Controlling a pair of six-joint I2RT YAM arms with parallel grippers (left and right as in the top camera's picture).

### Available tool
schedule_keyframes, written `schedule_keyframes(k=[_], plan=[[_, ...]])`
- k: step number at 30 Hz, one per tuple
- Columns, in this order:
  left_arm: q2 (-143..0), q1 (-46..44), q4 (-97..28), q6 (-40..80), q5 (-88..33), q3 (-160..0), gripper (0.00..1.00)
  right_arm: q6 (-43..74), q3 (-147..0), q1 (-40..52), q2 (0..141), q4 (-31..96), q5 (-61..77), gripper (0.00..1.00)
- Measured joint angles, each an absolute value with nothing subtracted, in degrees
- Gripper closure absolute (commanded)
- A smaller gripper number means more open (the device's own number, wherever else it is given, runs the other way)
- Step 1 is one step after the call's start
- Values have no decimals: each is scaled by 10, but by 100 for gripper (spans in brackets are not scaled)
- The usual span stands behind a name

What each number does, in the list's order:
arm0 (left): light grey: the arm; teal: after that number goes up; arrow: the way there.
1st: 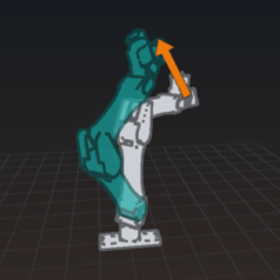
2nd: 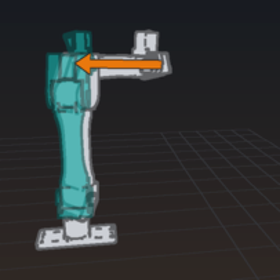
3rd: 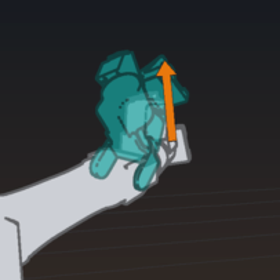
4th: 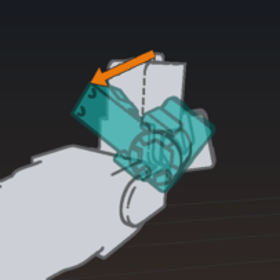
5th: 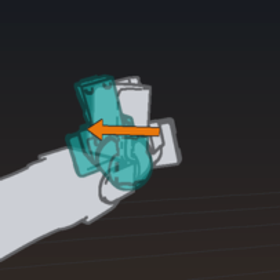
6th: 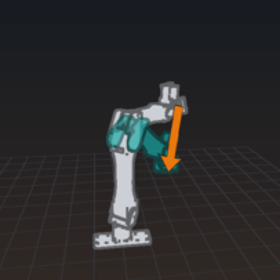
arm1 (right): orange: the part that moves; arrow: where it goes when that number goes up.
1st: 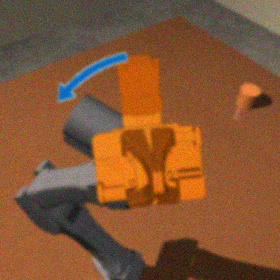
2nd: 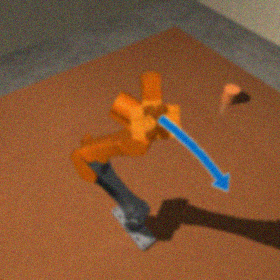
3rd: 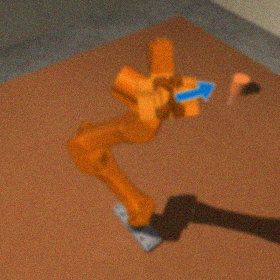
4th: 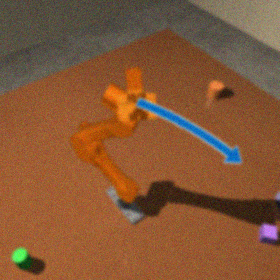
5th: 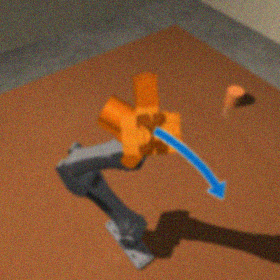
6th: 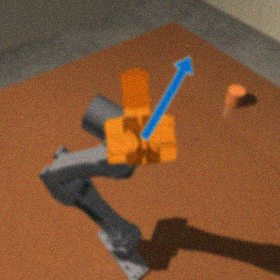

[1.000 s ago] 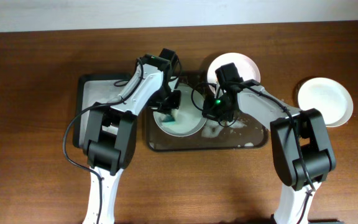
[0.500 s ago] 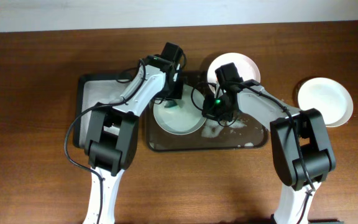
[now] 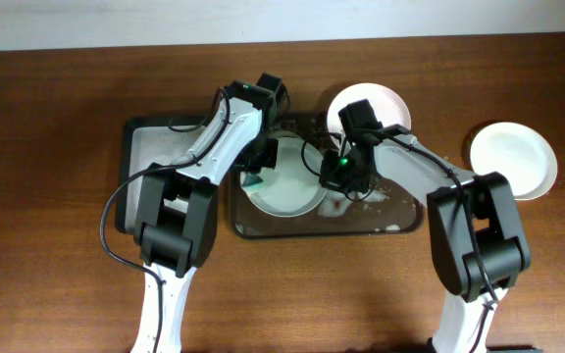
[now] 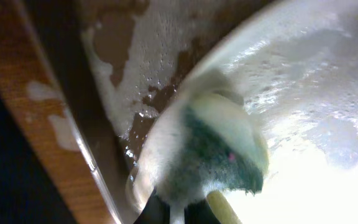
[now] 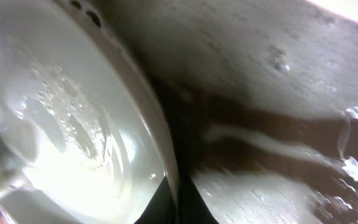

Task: Clean dirty plates on tray and stack at the side
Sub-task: 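Lift the sponge away and raise the plate with the right gripper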

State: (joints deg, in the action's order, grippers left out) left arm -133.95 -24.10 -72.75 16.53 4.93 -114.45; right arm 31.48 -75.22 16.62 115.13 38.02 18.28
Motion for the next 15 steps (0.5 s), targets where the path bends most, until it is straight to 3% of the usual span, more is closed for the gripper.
schedule_keyframes(k=[9, 15], plan=[[-1340, -236, -801, 163, 60, -1340, 99, 303, -759, 166, 971, 485, -37, 96], [-1340, -236, -801, 163, 58, -1360, 99, 293, -762, 166, 866, 489, -221, 96]])
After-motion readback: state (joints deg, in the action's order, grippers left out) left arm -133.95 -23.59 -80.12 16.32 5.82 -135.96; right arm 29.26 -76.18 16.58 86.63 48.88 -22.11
